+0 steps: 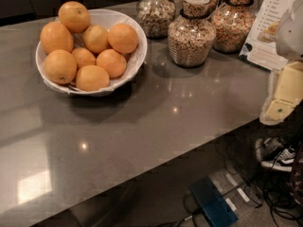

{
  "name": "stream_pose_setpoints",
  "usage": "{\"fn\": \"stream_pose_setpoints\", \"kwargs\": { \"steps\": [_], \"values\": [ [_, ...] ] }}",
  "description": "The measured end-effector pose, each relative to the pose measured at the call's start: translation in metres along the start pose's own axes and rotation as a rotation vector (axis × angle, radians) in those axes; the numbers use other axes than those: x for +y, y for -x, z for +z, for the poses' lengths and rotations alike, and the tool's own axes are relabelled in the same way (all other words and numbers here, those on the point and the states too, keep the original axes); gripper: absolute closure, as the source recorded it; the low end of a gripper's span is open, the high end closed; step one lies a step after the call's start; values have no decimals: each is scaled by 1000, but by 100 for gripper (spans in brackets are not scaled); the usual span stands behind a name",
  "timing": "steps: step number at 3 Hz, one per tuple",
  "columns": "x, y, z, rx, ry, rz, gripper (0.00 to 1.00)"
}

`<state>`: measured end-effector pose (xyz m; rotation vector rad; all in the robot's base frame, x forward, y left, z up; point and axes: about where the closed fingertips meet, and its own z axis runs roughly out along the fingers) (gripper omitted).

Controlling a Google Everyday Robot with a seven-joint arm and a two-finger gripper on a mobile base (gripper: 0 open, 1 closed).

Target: Pick orange from white bowl

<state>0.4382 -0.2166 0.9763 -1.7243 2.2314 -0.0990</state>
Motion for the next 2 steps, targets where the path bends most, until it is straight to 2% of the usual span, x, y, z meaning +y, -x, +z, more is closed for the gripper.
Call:
{"fn": "stream_pose_setpoints", "kwargs": {
  "steps": [1,2],
  "values": [
    [0,0,0,0,0,0,0],
    [-12,15,10,-29,-15,-30,0]
  ]
}}
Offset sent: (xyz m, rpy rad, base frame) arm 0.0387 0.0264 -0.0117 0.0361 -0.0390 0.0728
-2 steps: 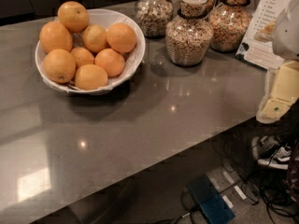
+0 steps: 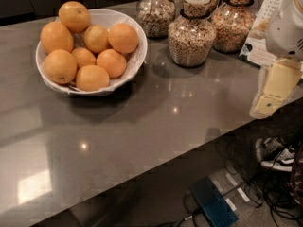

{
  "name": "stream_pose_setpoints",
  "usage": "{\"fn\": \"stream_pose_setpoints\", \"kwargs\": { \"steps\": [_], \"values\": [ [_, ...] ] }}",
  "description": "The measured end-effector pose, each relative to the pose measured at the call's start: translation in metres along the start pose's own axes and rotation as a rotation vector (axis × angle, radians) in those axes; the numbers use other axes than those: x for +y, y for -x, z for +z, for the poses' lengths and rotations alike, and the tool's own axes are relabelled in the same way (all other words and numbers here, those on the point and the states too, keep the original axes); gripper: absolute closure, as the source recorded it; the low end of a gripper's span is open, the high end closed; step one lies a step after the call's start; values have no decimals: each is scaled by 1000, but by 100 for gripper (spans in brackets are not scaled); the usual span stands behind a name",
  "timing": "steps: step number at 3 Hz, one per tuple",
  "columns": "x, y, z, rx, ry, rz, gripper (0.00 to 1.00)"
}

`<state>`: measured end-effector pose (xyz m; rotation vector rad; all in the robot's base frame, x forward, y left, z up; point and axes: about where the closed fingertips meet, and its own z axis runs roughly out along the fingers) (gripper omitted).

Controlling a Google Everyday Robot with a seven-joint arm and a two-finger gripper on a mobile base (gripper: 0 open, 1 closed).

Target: Pick orange from white bowl

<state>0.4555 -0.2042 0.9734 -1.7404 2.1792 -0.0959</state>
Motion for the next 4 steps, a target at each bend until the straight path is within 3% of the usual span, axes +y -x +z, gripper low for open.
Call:
{"fn": "stream_pose_setpoints", "kwargs": {
  "steps": [2,4],
  "values": [
    [-30,55,22,-74,-24,-134,0],
    [-41,69,38,-87,-35,-170,0]
  ]
}}
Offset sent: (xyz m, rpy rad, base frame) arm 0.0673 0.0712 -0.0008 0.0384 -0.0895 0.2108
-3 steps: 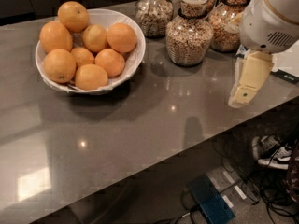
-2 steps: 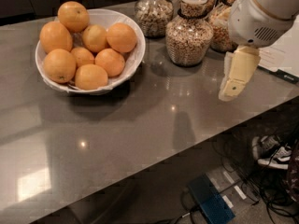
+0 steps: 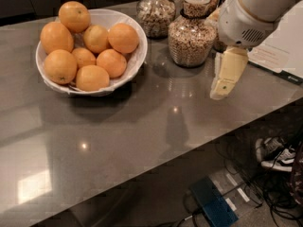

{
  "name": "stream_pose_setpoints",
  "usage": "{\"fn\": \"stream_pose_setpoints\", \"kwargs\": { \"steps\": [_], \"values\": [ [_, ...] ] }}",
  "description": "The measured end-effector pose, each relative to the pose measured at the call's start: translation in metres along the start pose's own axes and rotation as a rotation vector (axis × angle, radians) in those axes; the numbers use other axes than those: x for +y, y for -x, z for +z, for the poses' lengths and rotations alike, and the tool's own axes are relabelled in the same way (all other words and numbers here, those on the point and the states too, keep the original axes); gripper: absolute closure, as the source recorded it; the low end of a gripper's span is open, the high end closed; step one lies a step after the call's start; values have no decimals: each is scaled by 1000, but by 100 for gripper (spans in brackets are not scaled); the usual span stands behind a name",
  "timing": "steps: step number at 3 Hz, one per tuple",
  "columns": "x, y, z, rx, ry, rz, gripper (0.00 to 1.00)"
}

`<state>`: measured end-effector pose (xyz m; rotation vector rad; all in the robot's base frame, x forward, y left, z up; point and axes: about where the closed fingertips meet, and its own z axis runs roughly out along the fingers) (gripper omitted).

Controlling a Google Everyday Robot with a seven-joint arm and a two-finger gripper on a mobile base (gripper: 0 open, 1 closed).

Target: Pick orange from white bowl

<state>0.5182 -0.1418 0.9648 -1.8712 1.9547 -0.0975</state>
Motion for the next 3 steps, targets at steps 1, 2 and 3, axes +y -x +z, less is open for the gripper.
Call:
{"fn": "stream_pose_setpoints", "kwargs": {
  "steps": [1,2,3],
  "values": [
    [-25,34,18,-33,-22,-99,0],
    [-50,67,23,-70,-47,-178,0],
    [-70,98,31,-154,-54,-211,0]
  ]
}}
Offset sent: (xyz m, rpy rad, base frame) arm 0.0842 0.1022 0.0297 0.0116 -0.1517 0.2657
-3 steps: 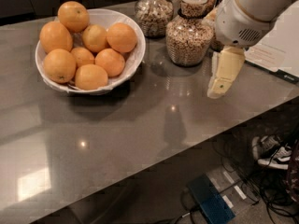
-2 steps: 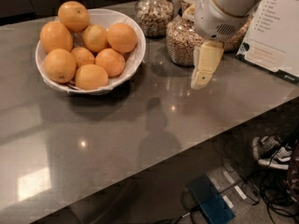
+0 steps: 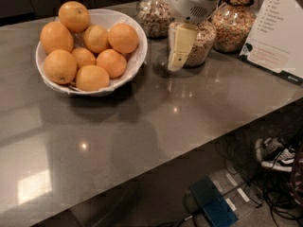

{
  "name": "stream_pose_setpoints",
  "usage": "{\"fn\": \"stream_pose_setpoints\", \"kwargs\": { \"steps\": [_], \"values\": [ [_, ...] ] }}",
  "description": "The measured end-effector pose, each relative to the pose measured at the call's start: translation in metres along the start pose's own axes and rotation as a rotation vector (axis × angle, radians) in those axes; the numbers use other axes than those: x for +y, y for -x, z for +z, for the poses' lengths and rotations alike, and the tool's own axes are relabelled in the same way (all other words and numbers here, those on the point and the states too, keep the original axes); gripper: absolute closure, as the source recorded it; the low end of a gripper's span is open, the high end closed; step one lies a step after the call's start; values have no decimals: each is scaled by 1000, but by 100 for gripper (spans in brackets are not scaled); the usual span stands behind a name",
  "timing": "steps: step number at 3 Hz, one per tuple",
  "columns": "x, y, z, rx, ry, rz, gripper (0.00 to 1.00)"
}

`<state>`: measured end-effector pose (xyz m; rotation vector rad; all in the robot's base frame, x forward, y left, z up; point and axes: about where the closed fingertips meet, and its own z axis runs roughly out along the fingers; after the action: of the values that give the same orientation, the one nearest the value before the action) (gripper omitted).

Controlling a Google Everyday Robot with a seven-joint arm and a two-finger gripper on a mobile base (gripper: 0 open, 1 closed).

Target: Pick orange from white bowl

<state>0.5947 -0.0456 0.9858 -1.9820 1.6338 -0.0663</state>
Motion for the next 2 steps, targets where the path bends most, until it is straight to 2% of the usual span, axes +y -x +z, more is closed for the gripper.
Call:
{"fn": "stream_pose_setpoints", "kwargs": {
  "steps": [1,2],
  "values": [
    [0,0,0,0,0,0,0],
    [-6,5,3,-23,-22,0,0]
  ]
}}
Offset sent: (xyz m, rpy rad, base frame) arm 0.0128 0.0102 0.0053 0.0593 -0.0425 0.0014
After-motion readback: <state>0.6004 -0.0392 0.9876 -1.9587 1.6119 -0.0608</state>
